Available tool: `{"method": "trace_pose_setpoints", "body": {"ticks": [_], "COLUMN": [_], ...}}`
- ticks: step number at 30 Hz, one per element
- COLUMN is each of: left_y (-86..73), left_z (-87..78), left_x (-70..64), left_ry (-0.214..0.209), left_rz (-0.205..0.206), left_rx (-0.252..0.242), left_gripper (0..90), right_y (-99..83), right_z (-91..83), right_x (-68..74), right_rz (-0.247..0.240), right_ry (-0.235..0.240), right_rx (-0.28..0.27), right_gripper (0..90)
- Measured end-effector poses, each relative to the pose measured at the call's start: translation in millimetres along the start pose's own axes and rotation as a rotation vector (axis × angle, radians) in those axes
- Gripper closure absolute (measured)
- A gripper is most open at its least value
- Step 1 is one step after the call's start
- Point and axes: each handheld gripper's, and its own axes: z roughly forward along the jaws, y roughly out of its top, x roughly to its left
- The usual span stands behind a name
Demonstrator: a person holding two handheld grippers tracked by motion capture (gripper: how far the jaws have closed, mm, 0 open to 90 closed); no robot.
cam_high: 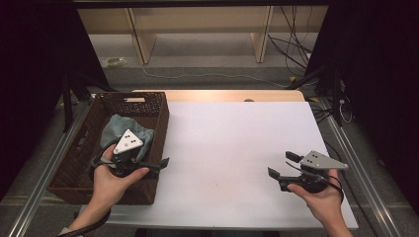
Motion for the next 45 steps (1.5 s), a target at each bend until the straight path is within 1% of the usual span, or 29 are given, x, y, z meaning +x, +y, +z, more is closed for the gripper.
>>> {"method": "trace_pose_setpoints", "body": {"ticks": [2, 3, 5, 8, 9, 12, 14, 15, 19, 22, 23, 26, 31, 35, 39, 45], "left_y": [-0.2, -0.8, -1.4, -1.0, -0.1, 1.0, 2.5, 2.8, 0.7, -1.4, -1.8, -1.9, -3.0, -4.9, -6.8, -10.0], "left_z": [0.0, 0.1, -0.4, -1.4, -2.9, -5.2, -8.4, -9.4, -10.2, -10.6, -10.7, -11.9, -13.4, -14.2, -15.4, -17.4], "left_x": [0.5, 1.5, 2.8, 4.8, 6.9, 9.3, 14.7, 17.2, 27.0, 33.2, 34.4, 38.2, 44.7, 50.2, 56.9, 67.2], "left_ry": [0.002, 0.007, 0.015, 0.018, 0.024, 0.032, 0.051, 0.06, 0.078, 0.099, 0.105, 0.12, 0.145, 0.153, 0.17, 0.212], "left_rz": [0.0, 0.002, -0.001, -0.009, -0.012, -0.014, -0.026, -0.023, -0.038, -0.04, -0.046, -0.041, -0.054, -0.067, -0.077, -0.09], "left_rx": [0.004, 0.019, 0.027, 0.021, 0.013, 0.01, 0.005, 0.007, 0.029, 0.041, 0.038, 0.039, 0.038, 0.039, 0.044, 0.053], "left_gripper": [0.0, 0.0, 0.0, 0.0, 0.0, 0.0, 0.0, 0.0, 0.0, 0.0, 0.0, 0.0, 0.0, 0.0, 0.0, 0.0], "right_y": [-0.3, -0.6, -0.6, -0.5, -0.5, -1.0, -1.4, -1.4, -1.4, -1.5, -1.5, -1.6, -2.1, -2.3, -2.5, -2.7], "right_z": [0.3, 1.1, 1.3, 1.3, 1.5, 3.1, 3.7, 3.7, 3.6, 4.2, 4.5, 4.7, 4.9, 5.3, 6.0, 6.5], "right_x": [0.1, 0.5, 0.9, 1.9, 2.4, 2.9, 2.9, 2.8, 2.4, 2.7, 2.6, 2.2, 1.7, 1.2, 1.2, 0.9], "right_rz": [-0.002, -0.004, -0.005, -0.005, -0.007, -0.009, -0.012, -0.012, -0.007, -0.002, -0.003, -0.002, 0.002, 0.006, 0.006, 0.009], "right_ry": [0.001, -0.001, -0.001, 0.002, 0.0, 0.006, 0.008, 0.008, 0.009, 0.011, 0.013, 0.013, 0.01, 0.015, 0.016, 0.016], "right_rx": [0.005, 0.011, 0.014, 0.016, 0.02, 0.029, 0.034, 0.034, 0.034, 0.036, 0.035, 0.035, 0.04, 0.039, 0.041, 0.042], "right_gripper": [16.2, 16.2, 16.2, 16.3, 16.3, 16.3, 16.3, 16.4, 16.4, 16.4, 16.4, 16.5, 16.5, 16.7, 16.7, 16.6]}}
